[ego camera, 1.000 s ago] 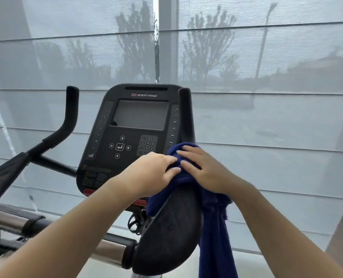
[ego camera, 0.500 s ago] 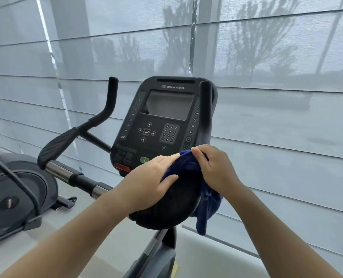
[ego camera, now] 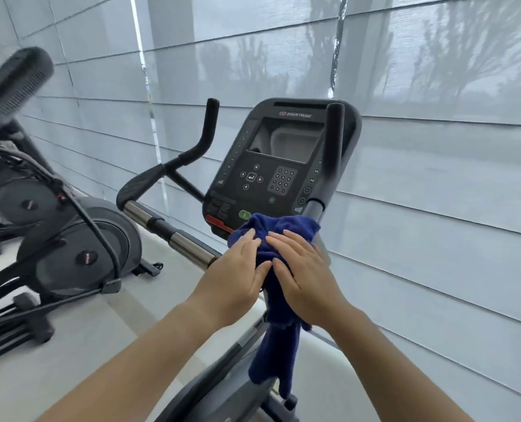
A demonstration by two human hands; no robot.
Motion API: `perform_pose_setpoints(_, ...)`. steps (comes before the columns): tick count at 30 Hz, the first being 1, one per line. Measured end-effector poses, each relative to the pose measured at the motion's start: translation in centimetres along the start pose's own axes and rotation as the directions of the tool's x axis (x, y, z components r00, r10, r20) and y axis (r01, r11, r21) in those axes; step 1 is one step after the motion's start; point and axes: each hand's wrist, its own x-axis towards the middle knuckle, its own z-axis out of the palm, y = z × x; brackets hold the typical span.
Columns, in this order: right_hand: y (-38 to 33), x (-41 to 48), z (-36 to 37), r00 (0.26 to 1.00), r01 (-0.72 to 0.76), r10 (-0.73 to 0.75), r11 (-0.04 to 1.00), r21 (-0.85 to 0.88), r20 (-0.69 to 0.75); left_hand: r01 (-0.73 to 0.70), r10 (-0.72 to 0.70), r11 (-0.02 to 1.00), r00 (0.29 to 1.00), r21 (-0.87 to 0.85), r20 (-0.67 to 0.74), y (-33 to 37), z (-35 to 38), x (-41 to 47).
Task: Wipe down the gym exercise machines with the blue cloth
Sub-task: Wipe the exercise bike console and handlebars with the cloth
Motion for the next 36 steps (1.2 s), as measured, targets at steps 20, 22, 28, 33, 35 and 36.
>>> perform_pose_setpoints(20,-4.9,1.9,1.6,0.985,-0.174,0.174,0.985,0.008,-0.009,-0.310,0.281,0.938,0.942,0.155,0.182,-5.9,-2.0,1.9)
perform_pose_setpoints(22,-5.5,3.0,1.2,0.972,-0.235,0.225,0.950,0.207,0.072,-0.243,0.199,0.948,0.957,0.205,0.213,-8.3,-3.5,2.1)
perform_pose_setpoints(28,-3.0,4.3,-2.6,0.943,-0.285,0.283,0.958,0.015,-0.177,-0.181,0.160,0.982,0.944,0.046,0.289,-8.9,-4.2,2.6)
perform_pose_setpoints(33,-0.3,3.5,-0.7,0.978,-0.205,0.205,0.961,-0.185,-0.019,-0.139,0.124,0.965,0.989,0.220,0.080,-6.7,-0.3,0.9)
perform_pose_setpoints(35,0.2,3.2,0.1,0.982,-0.185,0.176,0.970,-0.161,-0.066,-0.086,0.092,0.967,0.996,0.238,-0.011,-6.3,0.3,1.0)
perform_pose_setpoints(36,0.4,3.1,0.3,0.981,-0.184,0.173,0.972,-0.146,-0.082,-0.064,0.075,0.972,0.996,0.228,-0.040,-6.0,0.5,1.2)
